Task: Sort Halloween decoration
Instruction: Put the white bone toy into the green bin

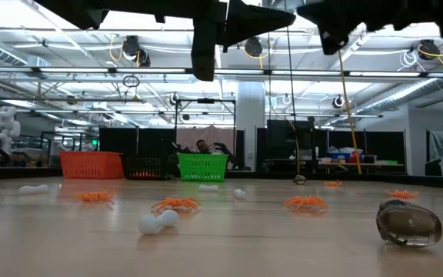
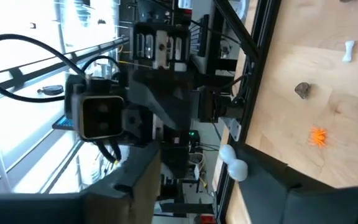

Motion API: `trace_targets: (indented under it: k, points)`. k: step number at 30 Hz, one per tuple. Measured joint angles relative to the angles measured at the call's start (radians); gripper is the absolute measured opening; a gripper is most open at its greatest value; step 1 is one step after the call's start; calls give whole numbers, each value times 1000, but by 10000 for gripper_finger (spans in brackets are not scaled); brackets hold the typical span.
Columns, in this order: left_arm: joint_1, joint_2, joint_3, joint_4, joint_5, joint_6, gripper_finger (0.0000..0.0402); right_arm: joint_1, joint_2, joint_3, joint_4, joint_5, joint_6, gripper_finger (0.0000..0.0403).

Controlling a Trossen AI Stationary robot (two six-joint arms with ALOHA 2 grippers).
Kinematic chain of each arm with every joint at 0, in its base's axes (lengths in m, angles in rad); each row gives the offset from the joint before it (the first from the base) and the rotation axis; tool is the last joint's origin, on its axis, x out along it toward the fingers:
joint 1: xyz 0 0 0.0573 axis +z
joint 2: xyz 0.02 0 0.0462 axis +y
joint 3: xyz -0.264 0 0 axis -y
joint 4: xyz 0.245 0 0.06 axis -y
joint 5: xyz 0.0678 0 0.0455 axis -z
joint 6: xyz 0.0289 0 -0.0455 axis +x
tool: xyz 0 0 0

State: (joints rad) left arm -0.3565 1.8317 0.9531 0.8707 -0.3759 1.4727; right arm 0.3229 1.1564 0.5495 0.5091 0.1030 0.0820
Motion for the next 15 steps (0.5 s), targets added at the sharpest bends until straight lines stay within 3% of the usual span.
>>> trace_targets:
  k: [6, 15]
  points:
    - [0, 0, 0, 0, 0, 0, 121, 1, -80, 0, -239, 30, 66, 137]
    - [30, 0, 0, 1, 0, -52, 25, 59, 23, 0, -158, 32, 48, 137]
